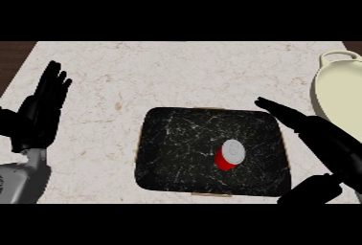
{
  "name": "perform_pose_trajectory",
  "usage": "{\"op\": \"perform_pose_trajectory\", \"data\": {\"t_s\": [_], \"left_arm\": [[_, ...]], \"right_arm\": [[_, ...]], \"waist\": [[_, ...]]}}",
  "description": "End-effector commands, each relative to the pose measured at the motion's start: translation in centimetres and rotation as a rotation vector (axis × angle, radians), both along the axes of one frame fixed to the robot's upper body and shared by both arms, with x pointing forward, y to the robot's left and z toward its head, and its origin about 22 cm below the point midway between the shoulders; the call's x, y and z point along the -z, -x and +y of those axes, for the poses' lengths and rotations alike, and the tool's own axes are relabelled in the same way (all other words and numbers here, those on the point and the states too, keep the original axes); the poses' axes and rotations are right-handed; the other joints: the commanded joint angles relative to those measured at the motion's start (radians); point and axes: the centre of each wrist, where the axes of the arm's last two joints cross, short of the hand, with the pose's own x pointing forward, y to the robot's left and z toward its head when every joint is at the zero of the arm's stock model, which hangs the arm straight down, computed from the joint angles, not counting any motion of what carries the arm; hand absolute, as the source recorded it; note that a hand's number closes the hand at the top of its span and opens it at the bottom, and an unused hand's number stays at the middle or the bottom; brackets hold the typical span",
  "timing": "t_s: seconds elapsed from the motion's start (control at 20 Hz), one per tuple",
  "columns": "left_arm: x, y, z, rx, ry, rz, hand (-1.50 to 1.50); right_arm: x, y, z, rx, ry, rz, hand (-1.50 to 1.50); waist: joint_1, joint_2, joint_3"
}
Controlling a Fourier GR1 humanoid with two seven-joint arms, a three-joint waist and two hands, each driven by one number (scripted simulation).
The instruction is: Pick the can from the tray and place it in the pot
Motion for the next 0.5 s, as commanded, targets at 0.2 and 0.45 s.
{"op": "perform_pose_trajectory", "data": {"t_s": [0.2, 0.45], "left_arm": [[-0.8, -1.2, -0.7, -0.010, 0.006, 0.008, 0.00], [0.6, 0.4, 1.1, -0.009, 0.011, -0.001, 0.00]], "right_arm": [[1.2, -0.1, 6.1, -0.011, 0.070, 0.113, -1.50], [1.9, -0.4, 6.8, -0.009, 0.078, 0.139, -1.50]], "waist": [[-0.013, 0.001, 0.003], [-0.013, 0.000, 0.003]]}}
